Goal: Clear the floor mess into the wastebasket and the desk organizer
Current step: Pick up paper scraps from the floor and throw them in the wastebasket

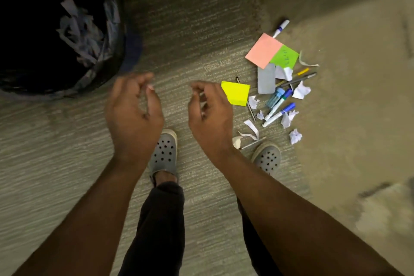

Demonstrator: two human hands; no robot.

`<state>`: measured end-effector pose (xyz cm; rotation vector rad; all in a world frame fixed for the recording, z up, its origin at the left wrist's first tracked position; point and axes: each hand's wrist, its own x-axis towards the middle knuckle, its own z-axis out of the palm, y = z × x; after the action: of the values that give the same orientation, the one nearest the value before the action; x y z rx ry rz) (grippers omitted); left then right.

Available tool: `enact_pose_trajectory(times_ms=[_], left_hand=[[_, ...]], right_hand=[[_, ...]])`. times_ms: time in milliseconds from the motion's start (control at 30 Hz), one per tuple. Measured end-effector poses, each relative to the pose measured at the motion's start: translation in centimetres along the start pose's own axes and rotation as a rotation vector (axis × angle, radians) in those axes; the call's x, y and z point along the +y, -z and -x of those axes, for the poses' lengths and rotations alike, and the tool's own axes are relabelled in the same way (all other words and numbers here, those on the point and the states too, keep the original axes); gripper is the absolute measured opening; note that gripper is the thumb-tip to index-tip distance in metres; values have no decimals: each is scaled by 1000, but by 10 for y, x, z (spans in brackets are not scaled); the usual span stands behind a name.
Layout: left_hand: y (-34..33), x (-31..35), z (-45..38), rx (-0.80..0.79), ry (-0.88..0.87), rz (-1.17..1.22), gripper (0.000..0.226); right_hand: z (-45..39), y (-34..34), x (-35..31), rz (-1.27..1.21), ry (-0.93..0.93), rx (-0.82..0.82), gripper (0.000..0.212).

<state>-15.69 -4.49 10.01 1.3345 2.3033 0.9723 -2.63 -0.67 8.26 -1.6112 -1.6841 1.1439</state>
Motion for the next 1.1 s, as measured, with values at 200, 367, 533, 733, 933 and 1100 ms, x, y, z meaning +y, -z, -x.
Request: enact_pose_trajectory(times_ms=[200,367,533,733,933,1100], left_hand=[[-109,30,70,-582,27,-35,25],[-201,39,97,-948,-159,-247,45],[-279,36,91,-952,-300,-428,58],[-337,30,92,-969,-249,-500,65],[-350,34,111,-1021,-385,-526,41],[-347,33,114,-1017,-468,-534,32]], right_hand=[[42,93,152,301,-368,-40,24],[50,151,246,635,-551,-141,45],[32,180,310,623,-715,7,77],[4,168,352,549,-648,2,90],[-1,159,363,489,-518,57,53],[8,155,365,562,-399,-2,25]])
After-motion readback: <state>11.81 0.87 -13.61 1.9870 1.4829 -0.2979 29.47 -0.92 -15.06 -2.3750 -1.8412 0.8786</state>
